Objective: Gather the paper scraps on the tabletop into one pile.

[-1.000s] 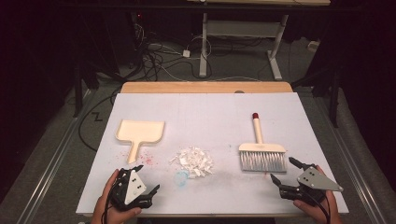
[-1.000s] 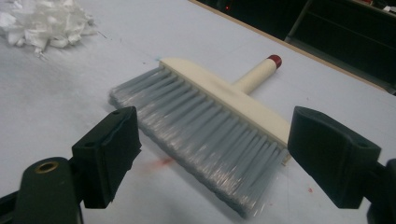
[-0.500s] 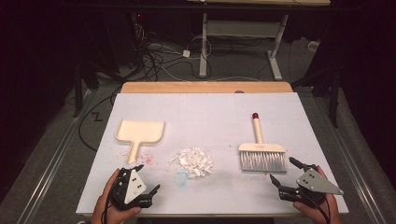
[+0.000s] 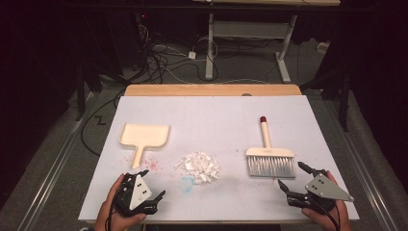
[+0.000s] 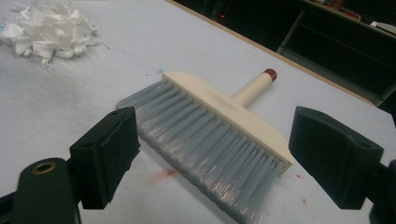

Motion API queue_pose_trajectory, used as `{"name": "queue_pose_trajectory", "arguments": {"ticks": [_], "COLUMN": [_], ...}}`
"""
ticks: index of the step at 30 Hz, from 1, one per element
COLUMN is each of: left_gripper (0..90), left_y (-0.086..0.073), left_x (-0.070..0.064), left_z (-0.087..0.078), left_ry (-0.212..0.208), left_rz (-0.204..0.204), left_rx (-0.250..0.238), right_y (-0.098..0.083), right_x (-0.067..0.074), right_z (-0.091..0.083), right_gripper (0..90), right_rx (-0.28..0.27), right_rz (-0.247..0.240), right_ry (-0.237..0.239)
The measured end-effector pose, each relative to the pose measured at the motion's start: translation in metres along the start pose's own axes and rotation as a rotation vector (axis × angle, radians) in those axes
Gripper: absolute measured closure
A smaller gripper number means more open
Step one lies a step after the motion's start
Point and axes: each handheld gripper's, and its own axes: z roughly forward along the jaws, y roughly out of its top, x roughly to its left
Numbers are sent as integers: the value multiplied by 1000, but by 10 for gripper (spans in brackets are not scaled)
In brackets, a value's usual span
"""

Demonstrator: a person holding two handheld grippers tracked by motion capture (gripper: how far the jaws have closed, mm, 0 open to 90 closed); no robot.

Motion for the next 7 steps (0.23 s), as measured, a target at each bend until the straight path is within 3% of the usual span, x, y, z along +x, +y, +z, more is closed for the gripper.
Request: {"name": "queue_pose_trajectory", "arguments": {"ticks": [7], "left_gripper": [166], "left_y": [0], "left_x": [0], "left_z": [3], "left_ry": [-8], "left_rz": [5], "left_rx": [9], "right_y": [-2], "right_x": [-1], "right_z": [0], "right_gripper": [167], "right_rx": [6], "right_rz": [-1], "right_ry": [2]}}
